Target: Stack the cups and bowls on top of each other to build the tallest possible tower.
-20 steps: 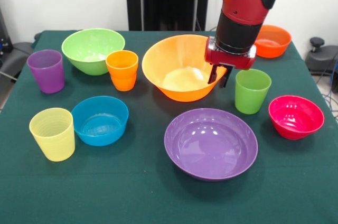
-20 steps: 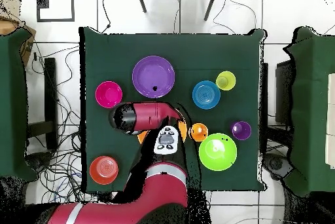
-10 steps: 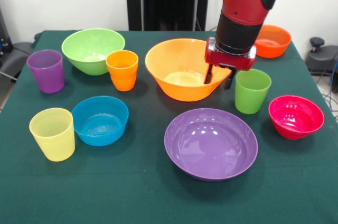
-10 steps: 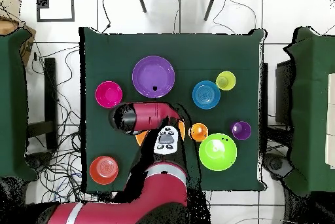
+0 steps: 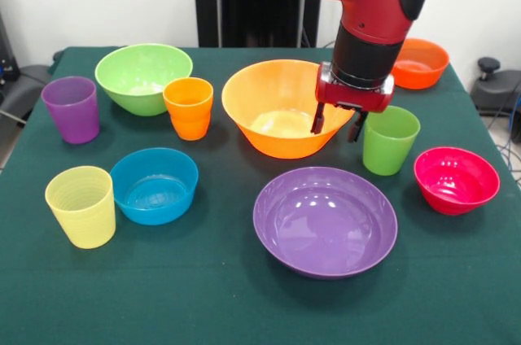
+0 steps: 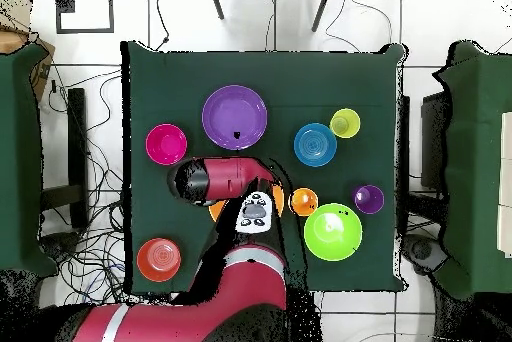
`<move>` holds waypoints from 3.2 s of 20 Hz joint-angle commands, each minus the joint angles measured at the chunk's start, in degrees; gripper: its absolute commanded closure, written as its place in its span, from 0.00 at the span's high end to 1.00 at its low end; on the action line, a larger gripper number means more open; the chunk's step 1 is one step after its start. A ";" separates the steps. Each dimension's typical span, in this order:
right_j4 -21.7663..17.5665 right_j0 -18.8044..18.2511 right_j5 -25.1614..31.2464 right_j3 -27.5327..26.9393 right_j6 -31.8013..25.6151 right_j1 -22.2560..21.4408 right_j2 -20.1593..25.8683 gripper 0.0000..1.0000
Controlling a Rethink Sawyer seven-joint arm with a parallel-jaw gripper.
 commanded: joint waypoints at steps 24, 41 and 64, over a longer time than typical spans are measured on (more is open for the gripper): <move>-3.87 -2.24 1.74 8.34 -0.88 -7.84 6.65 1.00; -8.96 -8.00 -1.85 12.96 -3.99 -9.70 9.77 1.00; -16.62 -24.07 3.19 22.79 -11.10 -19.82 21.85 1.00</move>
